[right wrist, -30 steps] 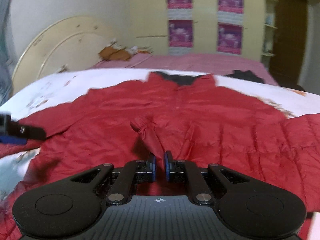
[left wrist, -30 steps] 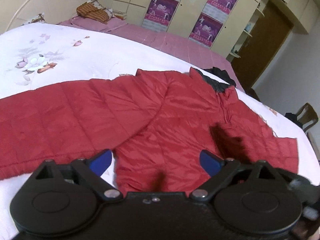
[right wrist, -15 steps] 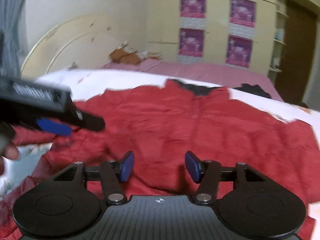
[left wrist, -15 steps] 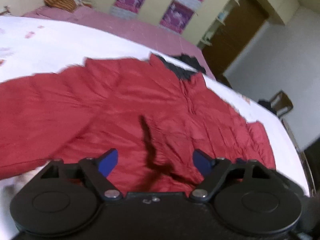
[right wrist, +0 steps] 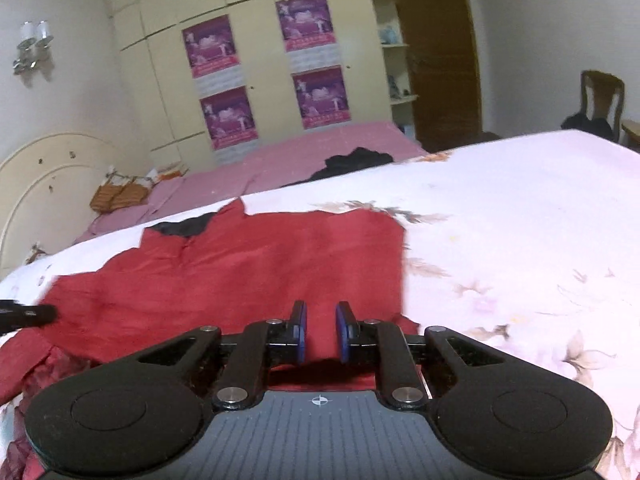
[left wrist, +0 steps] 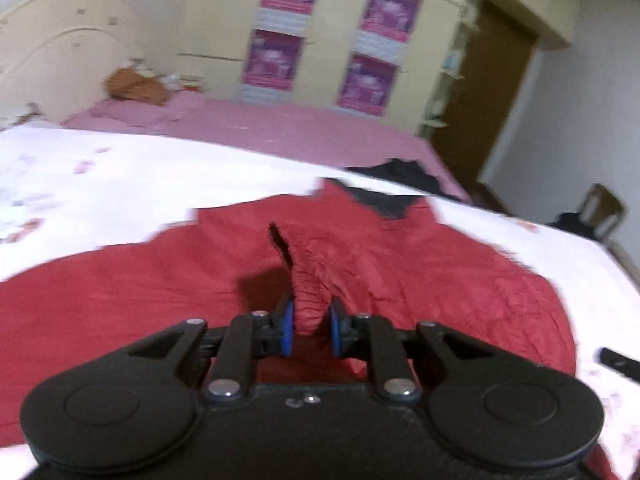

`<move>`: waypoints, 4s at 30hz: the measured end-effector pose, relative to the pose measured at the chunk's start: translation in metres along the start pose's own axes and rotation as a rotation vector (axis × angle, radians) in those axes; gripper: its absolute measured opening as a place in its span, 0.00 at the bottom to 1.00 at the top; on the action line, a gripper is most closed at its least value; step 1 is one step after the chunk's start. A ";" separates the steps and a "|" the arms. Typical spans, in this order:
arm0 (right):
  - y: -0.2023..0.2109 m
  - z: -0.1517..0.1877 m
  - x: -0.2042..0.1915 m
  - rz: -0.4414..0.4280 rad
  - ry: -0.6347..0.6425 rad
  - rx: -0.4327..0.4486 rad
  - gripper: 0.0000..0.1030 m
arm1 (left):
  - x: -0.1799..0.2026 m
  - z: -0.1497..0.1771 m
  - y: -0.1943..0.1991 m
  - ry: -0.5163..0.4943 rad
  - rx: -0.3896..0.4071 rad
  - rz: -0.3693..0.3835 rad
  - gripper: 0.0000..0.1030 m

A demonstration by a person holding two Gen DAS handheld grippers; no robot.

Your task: Fold large clothes

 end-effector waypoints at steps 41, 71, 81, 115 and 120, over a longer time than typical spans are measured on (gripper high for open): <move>-0.126 -0.059 0.015 0.061 0.148 -0.061 0.16 | 0.027 -0.008 -0.080 -0.156 -0.044 -0.034 0.51; -0.064 0.026 -0.009 0.076 0.237 -0.253 0.16 | 0.041 0.044 -0.060 -0.177 -0.103 -0.049 0.68; -0.026 0.013 -0.017 0.049 0.193 -0.168 0.17 | 0.034 0.037 -0.036 -0.167 -0.088 -0.041 0.71; -0.008 0.031 -0.088 0.023 0.228 -0.079 0.82 | -0.295 0.184 0.173 1.090 0.388 -0.438 0.09; -0.016 0.024 -0.076 0.063 0.200 -0.067 0.82 | -0.264 0.128 0.159 0.825 0.377 -0.421 0.07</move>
Point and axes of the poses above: each gripper's, at about its wrist camera, not at the fingertips, and y roughly against the way its jaws point, x to its right, z to its underside, the point moved 5 cm from there along -y, roughly the way its jaws point, and after that the axes turned 7 degrees about -y, right-handed, at the moved point
